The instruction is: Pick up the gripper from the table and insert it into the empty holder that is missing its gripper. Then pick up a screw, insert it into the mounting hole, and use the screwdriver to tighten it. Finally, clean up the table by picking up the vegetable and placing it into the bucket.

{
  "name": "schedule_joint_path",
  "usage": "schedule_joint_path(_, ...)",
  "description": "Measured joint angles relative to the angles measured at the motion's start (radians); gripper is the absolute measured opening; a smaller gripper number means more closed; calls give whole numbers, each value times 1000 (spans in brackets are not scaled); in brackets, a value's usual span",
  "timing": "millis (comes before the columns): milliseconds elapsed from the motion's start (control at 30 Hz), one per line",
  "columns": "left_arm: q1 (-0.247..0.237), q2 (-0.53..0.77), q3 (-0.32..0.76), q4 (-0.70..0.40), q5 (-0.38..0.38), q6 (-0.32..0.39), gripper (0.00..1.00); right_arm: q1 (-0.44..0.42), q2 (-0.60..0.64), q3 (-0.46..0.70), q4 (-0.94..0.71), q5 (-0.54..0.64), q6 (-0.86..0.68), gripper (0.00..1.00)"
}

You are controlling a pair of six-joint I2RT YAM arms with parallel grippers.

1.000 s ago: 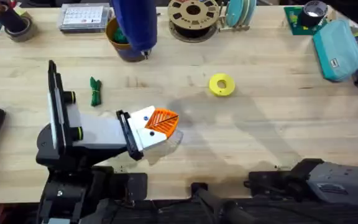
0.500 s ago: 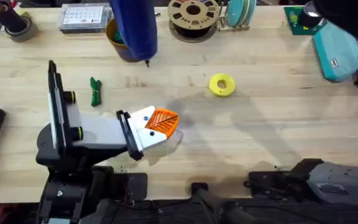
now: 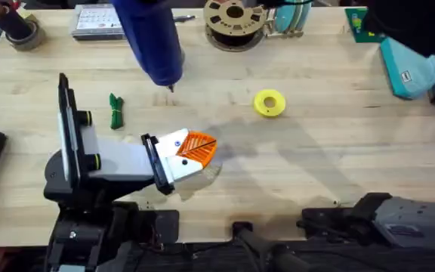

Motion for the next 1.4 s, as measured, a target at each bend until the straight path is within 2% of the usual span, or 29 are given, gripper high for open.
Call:
schedule_joint_path(600,0,0,0,0,0,0,9,32,0,-45,2,-11,-41,25)
schedule_joint_path(1200,0,0,0,0,0,0,9,51,0,-102,57,-14,-41,25)
schedule_joint_path(1400,0,0,0,0,0,0,9,52,0,-143,123,-15,-40,25)
